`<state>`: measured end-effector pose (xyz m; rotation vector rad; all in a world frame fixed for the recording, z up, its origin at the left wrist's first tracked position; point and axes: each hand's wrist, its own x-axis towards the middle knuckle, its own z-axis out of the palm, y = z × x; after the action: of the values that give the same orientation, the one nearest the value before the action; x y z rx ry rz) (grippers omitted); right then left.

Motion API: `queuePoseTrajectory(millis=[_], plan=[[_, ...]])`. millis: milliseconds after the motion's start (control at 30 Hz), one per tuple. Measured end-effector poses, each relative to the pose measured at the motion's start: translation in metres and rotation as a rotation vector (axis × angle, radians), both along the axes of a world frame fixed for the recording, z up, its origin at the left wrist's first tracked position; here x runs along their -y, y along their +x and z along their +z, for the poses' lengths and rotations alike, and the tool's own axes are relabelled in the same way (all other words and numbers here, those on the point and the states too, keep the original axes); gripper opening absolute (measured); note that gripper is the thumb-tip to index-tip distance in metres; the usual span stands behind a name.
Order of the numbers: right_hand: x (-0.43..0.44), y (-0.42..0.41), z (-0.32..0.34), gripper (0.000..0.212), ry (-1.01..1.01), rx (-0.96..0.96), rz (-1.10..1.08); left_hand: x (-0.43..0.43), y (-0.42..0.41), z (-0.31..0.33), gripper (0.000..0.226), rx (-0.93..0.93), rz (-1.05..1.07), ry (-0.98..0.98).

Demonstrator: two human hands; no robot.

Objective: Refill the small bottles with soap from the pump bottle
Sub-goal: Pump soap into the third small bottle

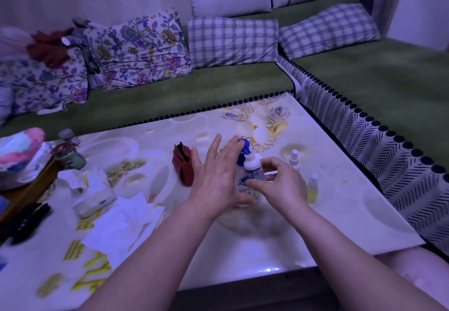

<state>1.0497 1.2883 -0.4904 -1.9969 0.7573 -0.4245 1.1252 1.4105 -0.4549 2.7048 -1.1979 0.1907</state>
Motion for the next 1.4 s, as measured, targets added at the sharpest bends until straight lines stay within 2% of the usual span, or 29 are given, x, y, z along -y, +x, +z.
queuePoseTrajectory(millis=[867,1133,1400], plan=[[0.0,0.001,-0.009,0.034,-0.014,-0.053,-0.007,0.001,0.003,-0.011,0.112,0.1,-0.001,0.048],[0.001,-0.001,-0.005,0.034,0.0,-0.028,-0.006,0.0,0.001,-0.009,0.115,0.056,0.005,-0.029],[0.002,-0.003,-0.002,0.033,0.002,-0.001,-0.001,0.001,0.001,-0.001,0.113,0.061,0.008,0.021]])
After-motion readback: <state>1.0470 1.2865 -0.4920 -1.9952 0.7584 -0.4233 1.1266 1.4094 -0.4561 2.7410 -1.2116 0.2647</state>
